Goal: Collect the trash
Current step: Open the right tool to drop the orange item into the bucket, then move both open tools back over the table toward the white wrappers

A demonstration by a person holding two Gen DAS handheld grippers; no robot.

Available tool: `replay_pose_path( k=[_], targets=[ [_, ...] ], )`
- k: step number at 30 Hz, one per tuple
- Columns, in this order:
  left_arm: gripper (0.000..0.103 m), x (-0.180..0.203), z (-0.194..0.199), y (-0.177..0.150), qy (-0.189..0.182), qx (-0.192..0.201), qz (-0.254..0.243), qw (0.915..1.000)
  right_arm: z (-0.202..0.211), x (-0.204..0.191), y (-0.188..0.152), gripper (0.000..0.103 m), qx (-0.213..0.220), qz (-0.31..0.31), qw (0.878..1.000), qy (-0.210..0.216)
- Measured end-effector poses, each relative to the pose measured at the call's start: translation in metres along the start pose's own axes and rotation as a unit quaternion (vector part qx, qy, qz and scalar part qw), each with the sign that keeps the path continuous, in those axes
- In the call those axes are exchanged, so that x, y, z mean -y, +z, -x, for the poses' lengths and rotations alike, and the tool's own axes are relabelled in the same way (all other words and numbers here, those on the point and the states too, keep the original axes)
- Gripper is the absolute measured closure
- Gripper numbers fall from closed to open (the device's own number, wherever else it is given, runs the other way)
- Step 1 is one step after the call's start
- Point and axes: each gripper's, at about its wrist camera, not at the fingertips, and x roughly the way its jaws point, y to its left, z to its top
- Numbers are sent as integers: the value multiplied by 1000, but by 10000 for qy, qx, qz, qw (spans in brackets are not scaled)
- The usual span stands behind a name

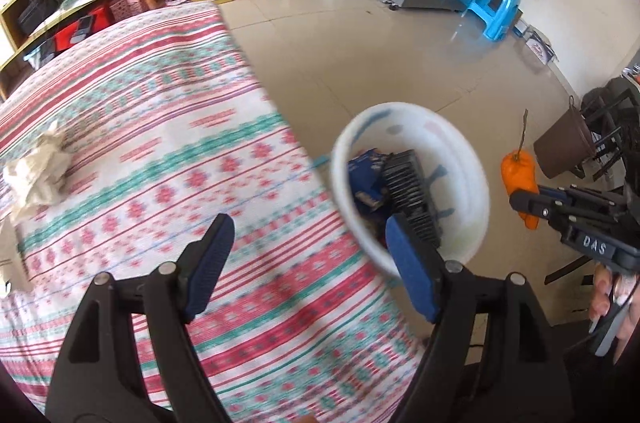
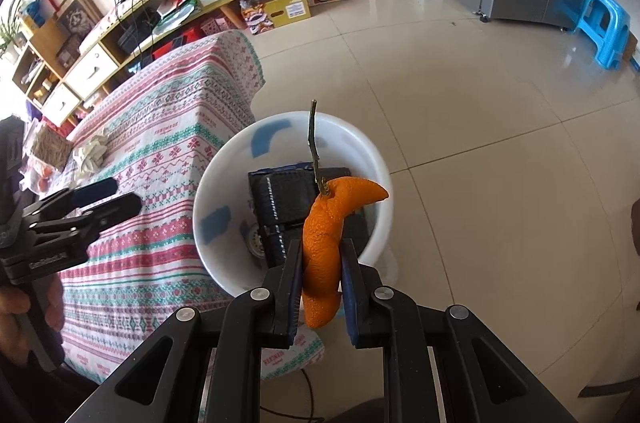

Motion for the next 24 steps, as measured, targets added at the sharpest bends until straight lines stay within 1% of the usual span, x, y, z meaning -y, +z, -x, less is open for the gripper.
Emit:
replay_pose_path(
  k=[4,6,7,8,9,10,13,17,24],
  targets=[
    [24,-18,8,-8,131,3,113,9999,-10,-8,6,83,-42,37,9999,-113],
    [24,-26,14,-12,172,9,154,9997,-13,-9,8,80,-62,-13,9999,-112],
    [24,-29,16,-14,199,14,174,9996,-15,-10,9,66,-99,-56,9999,-101],
    [23,-34,19,-15,217,18,195,9996,-15,-10,10,46,-81,-98,9999,-103],
    [22,-38,22,-18,233,24,228,9995,-13,-12,11,40,-21,-123,9998,-133],
    [21,-42,24,-19,245,30,254,9994,-12,-14,12,37,14,-112,9998,-162],
    [21,-52,30,-23,285,48,317,9991,-9,-22,14,36,87,-38,9997,-233],
    [21,-66,37,-27,348,51,366,9987,-11,-33,15,33,59,-5,9997,-251],
    [20,-89,50,-36,454,20,456,9979,-16,-61,21,33,56,247,9994,-253]
  ],
)
